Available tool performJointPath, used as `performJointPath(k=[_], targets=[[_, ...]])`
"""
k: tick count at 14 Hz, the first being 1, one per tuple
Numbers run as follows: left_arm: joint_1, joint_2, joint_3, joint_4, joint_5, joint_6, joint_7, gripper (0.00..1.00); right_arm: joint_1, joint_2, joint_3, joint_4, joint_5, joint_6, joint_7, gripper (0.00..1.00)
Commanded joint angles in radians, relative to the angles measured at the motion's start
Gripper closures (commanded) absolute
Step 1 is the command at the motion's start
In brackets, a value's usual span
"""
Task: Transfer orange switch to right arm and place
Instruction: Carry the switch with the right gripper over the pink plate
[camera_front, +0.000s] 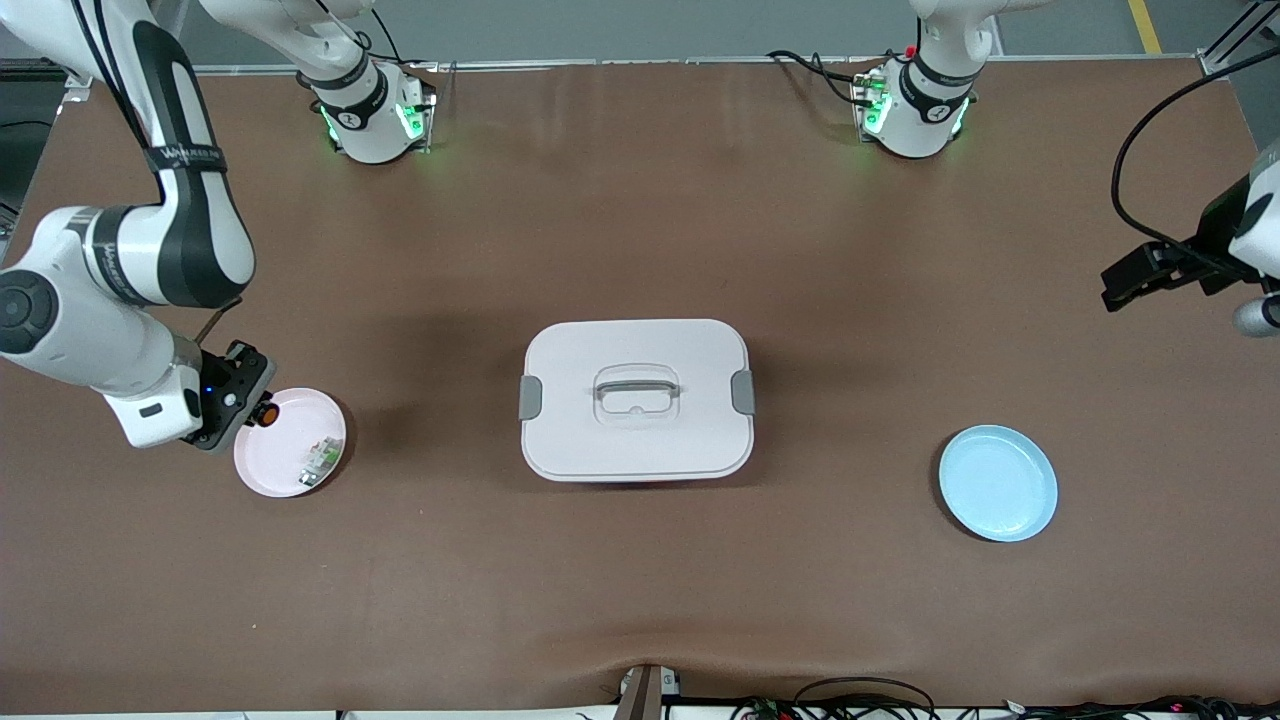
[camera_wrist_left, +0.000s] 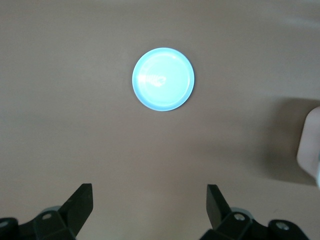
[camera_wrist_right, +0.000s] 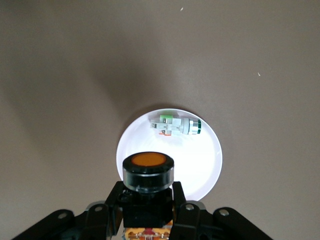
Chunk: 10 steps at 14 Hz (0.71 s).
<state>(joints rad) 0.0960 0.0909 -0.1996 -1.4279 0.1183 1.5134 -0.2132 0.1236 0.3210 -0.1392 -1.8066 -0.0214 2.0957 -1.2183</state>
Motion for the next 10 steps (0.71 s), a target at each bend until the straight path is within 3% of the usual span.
performJointPath(k=[1, 10], targets=[[-0.094, -0.132, 0.124, -0.187, -0.044, 0.085, 0.031, 0.0, -0.036, 0.045, 0.018, 0.009, -0.037, 0.042, -0.107, 1.0], [-0.088, -0.129, 0.138, -0.155, -0.052, 0.037, 0.167, 0.0, -0.091, 0.18, 0.021, 0.012, -0.022, 0.121, -0.216, 1.0]])
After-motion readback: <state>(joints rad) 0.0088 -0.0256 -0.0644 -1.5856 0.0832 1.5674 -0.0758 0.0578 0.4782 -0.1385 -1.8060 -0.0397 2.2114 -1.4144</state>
